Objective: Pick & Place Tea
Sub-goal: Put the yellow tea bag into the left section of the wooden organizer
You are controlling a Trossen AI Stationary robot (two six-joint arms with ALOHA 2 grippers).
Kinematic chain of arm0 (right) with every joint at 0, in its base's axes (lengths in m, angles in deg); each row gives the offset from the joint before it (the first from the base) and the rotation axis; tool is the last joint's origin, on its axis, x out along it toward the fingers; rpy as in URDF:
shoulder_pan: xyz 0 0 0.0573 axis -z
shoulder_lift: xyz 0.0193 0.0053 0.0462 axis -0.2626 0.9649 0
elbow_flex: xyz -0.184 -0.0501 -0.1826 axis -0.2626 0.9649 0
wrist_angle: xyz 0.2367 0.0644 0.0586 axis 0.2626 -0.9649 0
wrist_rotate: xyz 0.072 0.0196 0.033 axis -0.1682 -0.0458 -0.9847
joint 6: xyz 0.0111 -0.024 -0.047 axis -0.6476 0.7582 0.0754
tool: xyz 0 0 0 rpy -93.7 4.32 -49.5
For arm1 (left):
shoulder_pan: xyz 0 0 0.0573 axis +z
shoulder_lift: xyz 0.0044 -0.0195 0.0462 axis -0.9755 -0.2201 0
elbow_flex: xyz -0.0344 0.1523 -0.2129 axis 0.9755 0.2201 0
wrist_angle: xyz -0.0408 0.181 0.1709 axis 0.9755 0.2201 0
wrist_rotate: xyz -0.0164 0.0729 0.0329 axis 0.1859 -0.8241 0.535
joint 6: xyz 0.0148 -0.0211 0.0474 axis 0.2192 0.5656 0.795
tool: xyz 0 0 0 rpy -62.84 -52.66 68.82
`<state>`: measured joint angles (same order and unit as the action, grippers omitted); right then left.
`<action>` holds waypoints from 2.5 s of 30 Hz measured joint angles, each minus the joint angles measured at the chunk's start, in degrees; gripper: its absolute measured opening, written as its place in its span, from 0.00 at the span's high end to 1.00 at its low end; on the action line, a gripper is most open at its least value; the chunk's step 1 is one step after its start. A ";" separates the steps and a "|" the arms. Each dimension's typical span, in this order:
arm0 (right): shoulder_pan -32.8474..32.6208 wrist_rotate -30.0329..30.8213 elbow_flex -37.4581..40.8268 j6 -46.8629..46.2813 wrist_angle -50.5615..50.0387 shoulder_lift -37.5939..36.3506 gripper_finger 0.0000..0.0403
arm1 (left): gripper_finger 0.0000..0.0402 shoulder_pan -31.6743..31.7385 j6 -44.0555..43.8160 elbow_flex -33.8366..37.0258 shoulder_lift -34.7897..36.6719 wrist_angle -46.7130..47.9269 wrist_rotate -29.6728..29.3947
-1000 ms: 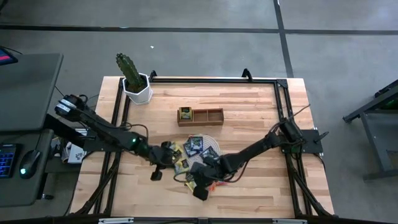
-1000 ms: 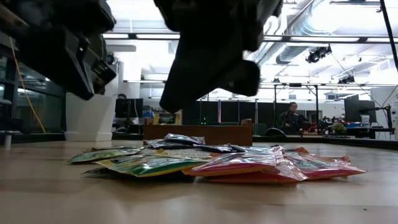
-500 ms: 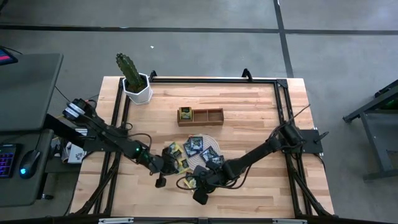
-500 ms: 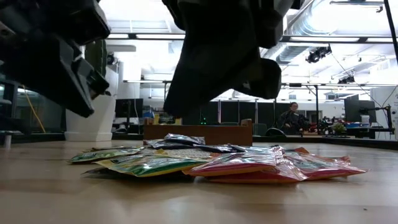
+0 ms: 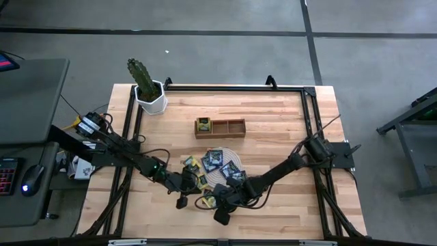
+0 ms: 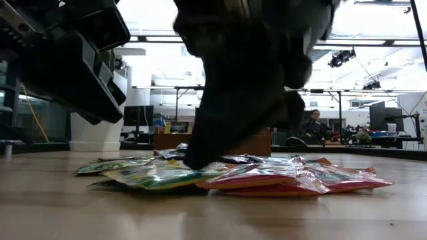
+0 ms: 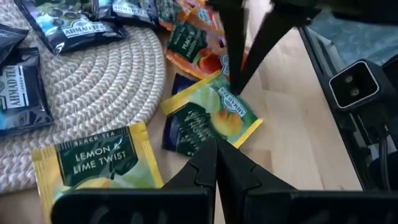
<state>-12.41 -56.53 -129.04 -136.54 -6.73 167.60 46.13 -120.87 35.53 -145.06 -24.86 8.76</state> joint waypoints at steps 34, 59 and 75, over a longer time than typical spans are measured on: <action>1.11 1.37 4.14 -3.16 4.85 -0.04 1.00 | 0.57 0.04 -12.28 0.01 0.00 0.58 1.52; 1.14 2.76 4.18 -1.61 6.47 0.04 1.00 | 0.57 4.13 -14.98 0.01 0.02 0.80 7.51; 1.16 3.23 4.18 0.80 7.24 0.04 1.00 | 0.57 4.54 -16.71 -0.29 -1.66 -0.62 9.29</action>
<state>-11.26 -53.30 -124.86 -135.75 0.51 167.64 50.67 -137.59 35.24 -146.72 -25.48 18.05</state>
